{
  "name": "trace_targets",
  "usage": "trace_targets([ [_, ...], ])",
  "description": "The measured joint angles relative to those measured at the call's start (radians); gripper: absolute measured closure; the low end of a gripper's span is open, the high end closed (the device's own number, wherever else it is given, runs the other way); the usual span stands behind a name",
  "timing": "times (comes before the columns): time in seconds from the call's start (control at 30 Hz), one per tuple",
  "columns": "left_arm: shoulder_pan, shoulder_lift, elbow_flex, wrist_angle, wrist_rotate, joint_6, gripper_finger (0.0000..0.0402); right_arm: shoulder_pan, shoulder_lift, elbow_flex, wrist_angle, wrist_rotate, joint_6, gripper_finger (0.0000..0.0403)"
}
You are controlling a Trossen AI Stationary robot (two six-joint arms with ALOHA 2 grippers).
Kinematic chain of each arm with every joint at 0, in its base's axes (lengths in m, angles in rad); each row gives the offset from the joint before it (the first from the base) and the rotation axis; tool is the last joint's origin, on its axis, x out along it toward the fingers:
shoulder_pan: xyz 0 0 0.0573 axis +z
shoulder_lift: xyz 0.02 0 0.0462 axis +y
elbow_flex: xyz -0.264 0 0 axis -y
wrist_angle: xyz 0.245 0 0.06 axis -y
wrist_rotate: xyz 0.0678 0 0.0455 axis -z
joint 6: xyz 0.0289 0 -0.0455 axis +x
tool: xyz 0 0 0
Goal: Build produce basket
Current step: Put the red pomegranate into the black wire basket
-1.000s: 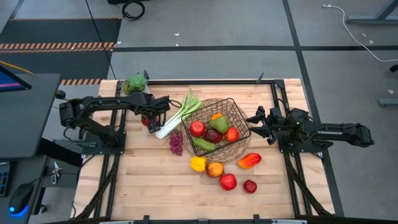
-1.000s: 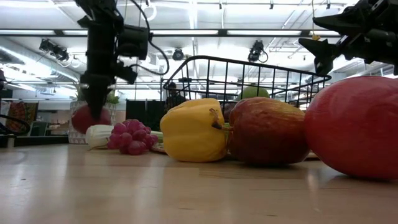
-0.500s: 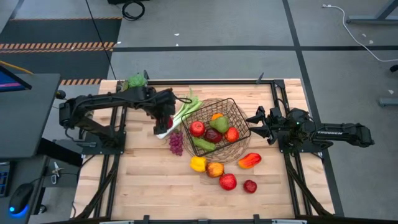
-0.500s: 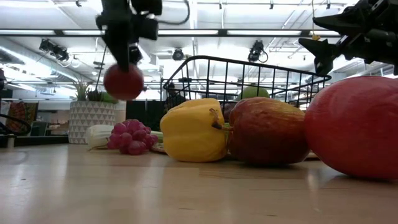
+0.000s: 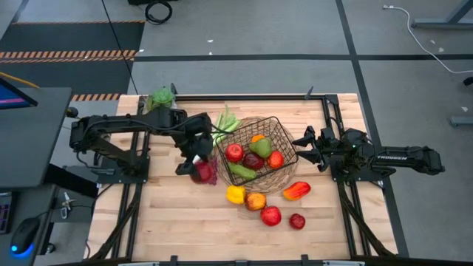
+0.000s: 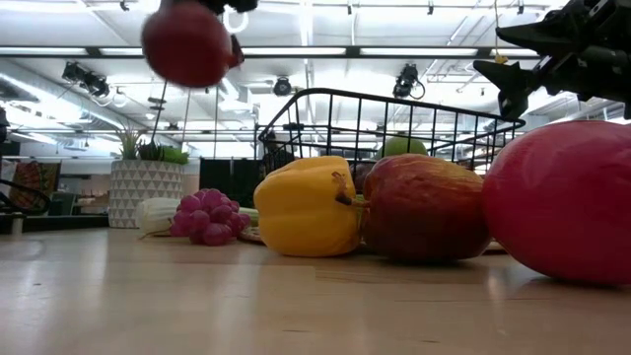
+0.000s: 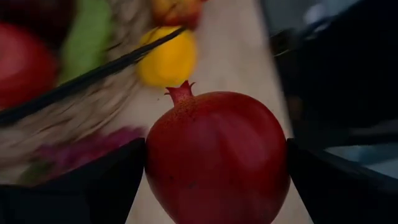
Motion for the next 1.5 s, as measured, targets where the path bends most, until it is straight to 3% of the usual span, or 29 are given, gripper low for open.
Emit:
trace_targets([
  [0.23, -0.004, 0.0, 0.0, 0.084, 0.186, -0.001, 0.0026, 0.0, 0.0, 0.0, 0.0, 0.0, 0.0, 0.0172],
  [0.77, -0.002, 0.0, 0.0, 0.098, 0.191, -0.001, 0.0026, 0.0, 0.0, 0.0, 0.0, 0.0, 0.0, 0.0172],
  [0.97, -0.002, 0.0, 0.0, 0.158, 0.123, 0.0, 0.0026, 0.0, 0.0, 0.0, 0.0, 0.0, 0.0, 0.0172],
  [1.13, -0.002, 0.0, 0.0, 0.303, 0.036, 0.008, 0.0026, 0.0, 0.0, 0.0, 0.0, 0.0, 0.0, 0.0172],
  [1.27, -0.003, 0.0, 0.0, 0.372, -0.108, 0.142, 0.0026, 0.0, 0.0, 0.0, 0.0, 0.0, 0.0, 0.0172],
  [1.5, -0.035, 0.0, 0.0, 0.473, -0.409, 0.522, 0.0026, 0.0, 0.0, 0.0, 0.0, 0.0, 0.0, 0.0172],
])
